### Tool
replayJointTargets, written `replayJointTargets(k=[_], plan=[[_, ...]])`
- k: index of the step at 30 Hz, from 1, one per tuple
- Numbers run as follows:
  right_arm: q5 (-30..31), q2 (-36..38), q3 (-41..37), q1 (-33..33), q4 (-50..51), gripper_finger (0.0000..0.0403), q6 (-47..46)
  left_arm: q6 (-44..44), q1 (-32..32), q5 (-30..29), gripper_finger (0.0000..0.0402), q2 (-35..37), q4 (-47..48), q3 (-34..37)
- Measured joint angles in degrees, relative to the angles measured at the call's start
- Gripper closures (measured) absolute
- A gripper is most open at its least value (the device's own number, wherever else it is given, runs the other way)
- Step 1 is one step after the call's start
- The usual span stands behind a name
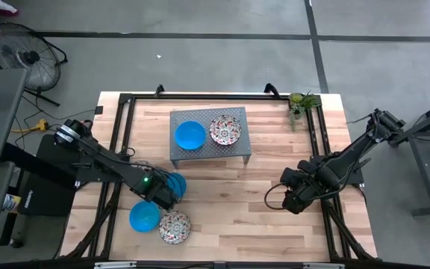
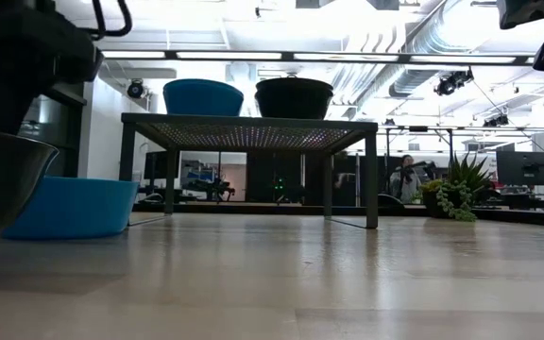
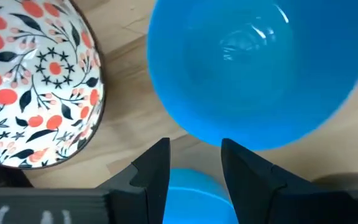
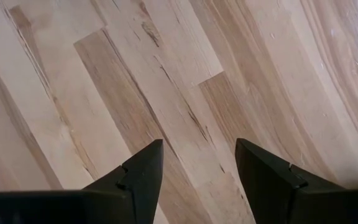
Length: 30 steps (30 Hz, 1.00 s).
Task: Pick & Place Mini bowls
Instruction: Stack the blue bowl on top of the blue bowls on the shelf
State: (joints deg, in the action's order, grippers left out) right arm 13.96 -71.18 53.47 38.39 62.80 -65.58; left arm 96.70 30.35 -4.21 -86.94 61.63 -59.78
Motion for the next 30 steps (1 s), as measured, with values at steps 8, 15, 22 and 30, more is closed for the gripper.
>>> replayJointTargets(k=[8,15,22,30], plan=[[-0.51,0.00,0.00,0.01,-0.01,0.0215,0.09,-0.13,-1.89,0.11,0.0261,-0.02,-1.12,3.20],[-2.09,0.00,0.00,0.00,-0.01,0.0215,0.07,-3.44,-5.37,-0.68,0.0261,-0.02,-4.90,3.46],[-2.43,0.00,0.00,0.00,-0.12,0.0215,-0.27,-3.71,-6.88,-0.85,0.0261,-0.66,-4.25,3.46],[-2.41,0.00,0.00,0.01,-0.17,0.0215,-0.33,-4.52,-6.82,-1.12,0.0261,-0.70,-4.03,3.45]])
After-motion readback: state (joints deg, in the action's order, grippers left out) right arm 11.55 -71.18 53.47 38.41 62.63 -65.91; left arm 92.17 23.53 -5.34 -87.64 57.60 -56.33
